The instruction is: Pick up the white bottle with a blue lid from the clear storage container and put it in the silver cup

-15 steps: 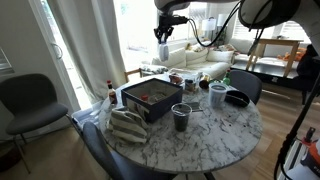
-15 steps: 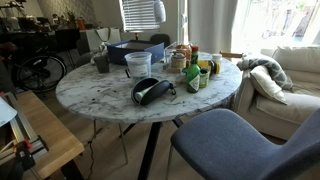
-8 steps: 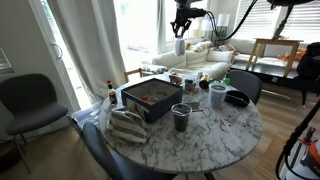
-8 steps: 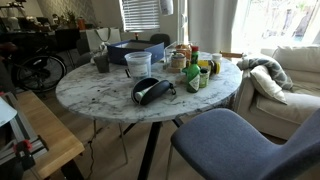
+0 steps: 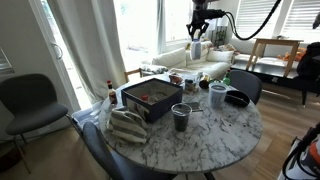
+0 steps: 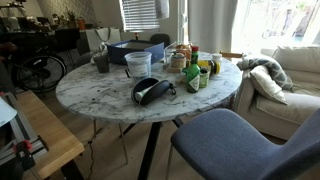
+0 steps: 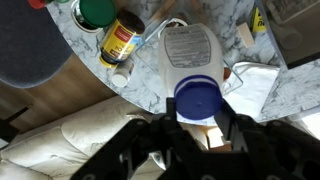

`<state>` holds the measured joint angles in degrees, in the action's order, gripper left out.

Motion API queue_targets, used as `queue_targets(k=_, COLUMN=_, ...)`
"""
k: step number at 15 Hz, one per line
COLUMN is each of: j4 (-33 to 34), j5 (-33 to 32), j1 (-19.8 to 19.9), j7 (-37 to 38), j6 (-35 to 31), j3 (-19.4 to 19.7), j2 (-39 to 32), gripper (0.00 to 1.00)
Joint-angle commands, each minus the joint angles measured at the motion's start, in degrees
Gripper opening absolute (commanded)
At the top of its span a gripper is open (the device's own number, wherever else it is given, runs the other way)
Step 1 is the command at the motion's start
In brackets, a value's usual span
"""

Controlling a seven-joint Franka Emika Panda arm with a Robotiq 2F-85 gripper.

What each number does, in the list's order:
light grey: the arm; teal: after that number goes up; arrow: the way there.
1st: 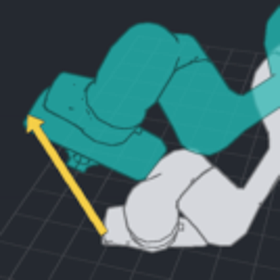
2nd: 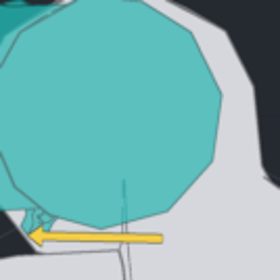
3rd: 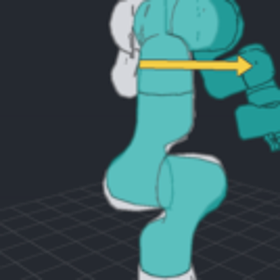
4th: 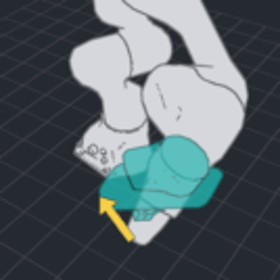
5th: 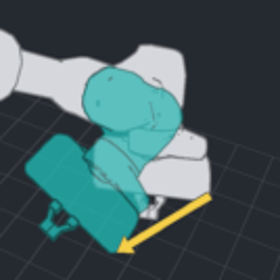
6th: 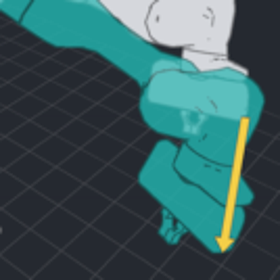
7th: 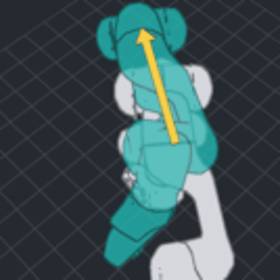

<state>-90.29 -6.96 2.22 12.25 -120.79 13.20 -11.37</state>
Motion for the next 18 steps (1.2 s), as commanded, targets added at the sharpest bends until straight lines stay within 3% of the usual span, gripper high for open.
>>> queue_targets(k=1, j4=-13.91, j5=0.73, j1=3.61, j7=-6.15, j6=-8.01, j3=-1.41, j2=8.46, gripper=0.18)
queue_targets(k=6, j4=-28.90, j5=3.52, j1=7.18, j7=-16.78, j6=-17.17, j3=-0.40, j2=17.08, gripper=0.18)
queue_targets(k=11, j4=-44.60, j5=2.47, j1=7.35, j7=-15.29, j6=-23.03, j3=-1.75, j2=27.00, gripper=0.18)
queue_targets(k=12, j4=-36.41, j5=2.69, j1=8.03, j7=-16.25, j6=-19.78, j3=-0.91, j2=20.93, gripper=0.43)
queue_targets(k=16, j4=-42.91, j5=2.67, j1=7.72, j7=-15.86, j6=-21.63, j3=-2.19, j2=25.69, gripper=0.43)
queue_targets(k=17, j4=-43.12, j5=2.67, j1=7.72, j7=-15.86, j6=-21.64, j3=-2.19, j2=25.99, gripper=0.18)
queue_targets(k=18, j4=-42.77, j5=2.14, j1=7.80, j7=-15.92, j6=-21.25, j3=-2.33, j2=25.87, gripper=0.18)
